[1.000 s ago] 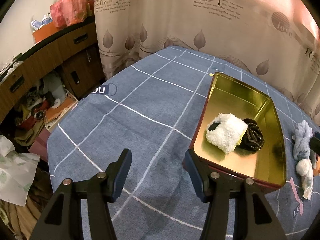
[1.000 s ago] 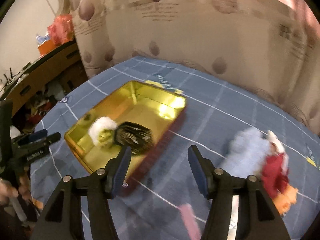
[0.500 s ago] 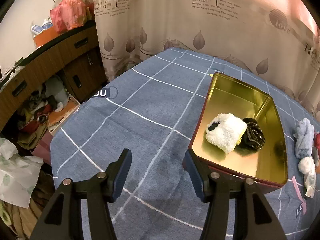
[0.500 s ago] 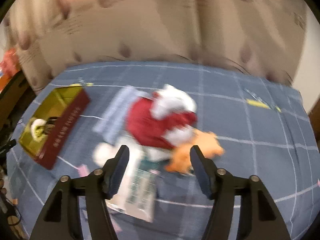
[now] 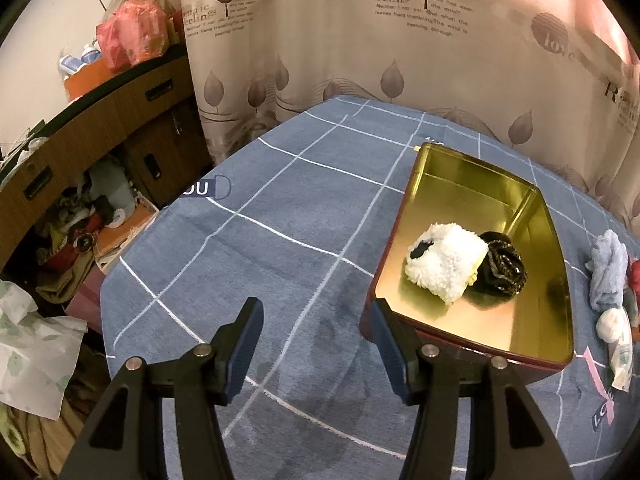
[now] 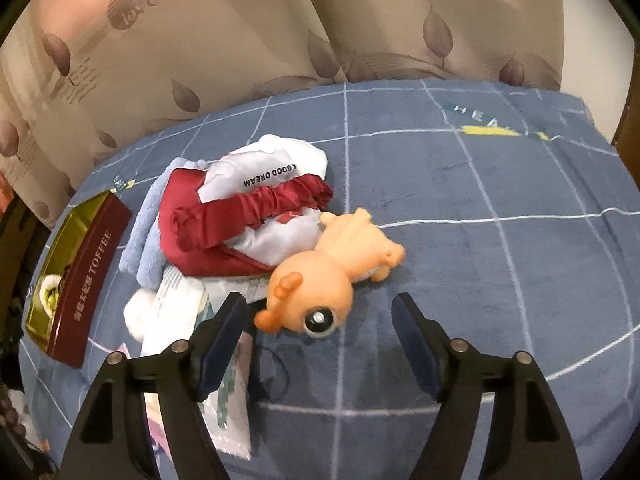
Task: Organize soft objects
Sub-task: 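Move the left tool back to the pile while the right tool grasps the orange toy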
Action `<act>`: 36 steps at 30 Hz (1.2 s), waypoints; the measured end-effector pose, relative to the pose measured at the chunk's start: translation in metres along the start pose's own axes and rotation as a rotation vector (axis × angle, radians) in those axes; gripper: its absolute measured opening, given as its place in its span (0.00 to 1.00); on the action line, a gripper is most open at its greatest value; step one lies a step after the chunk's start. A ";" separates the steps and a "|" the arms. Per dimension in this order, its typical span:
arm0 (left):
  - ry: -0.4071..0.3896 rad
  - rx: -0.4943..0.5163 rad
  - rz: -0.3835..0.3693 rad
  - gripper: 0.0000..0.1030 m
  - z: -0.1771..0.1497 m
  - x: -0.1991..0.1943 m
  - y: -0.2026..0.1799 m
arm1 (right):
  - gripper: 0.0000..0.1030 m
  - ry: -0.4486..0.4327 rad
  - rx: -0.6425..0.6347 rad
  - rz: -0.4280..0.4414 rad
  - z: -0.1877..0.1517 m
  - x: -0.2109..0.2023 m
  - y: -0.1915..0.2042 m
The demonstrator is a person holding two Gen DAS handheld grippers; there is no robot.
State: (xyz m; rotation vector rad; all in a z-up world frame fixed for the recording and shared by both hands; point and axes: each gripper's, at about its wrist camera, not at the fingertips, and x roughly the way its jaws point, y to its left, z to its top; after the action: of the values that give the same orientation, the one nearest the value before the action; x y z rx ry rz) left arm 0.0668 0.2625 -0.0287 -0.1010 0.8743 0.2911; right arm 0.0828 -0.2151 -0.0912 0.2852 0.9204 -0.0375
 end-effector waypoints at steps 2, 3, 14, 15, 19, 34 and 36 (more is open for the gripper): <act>-0.001 -0.002 0.004 0.55 0.000 0.000 0.000 | 0.70 0.001 -0.011 -0.029 0.001 0.007 0.002; -0.001 -0.002 0.003 0.55 0.000 0.001 0.000 | 0.70 -0.012 -0.022 -0.053 0.002 0.010 0.003; -0.020 0.060 0.002 0.55 -0.002 -0.003 -0.012 | 0.39 -0.020 -0.041 0.011 0.006 0.021 0.000; -0.027 0.069 -0.007 0.55 -0.002 -0.005 -0.015 | 0.39 -0.023 -0.041 0.006 0.005 0.018 -0.001; -0.041 0.112 -0.043 0.55 -0.005 -0.014 -0.032 | 0.39 -0.023 -0.041 -0.003 0.000 0.010 -0.006; -0.010 0.436 -0.309 0.55 -0.033 -0.057 -0.176 | 0.39 -0.017 0.006 -0.026 -0.035 -0.026 -0.033; 0.017 0.474 -0.347 0.55 -0.035 -0.057 -0.200 | 0.39 -0.005 0.025 -0.019 -0.038 -0.023 -0.035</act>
State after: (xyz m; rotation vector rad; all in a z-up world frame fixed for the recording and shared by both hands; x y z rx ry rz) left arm 0.0654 0.0525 -0.0135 0.1853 0.9051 -0.2440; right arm 0.0339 -0.2415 -0.1025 0.2998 0.9181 -0.0676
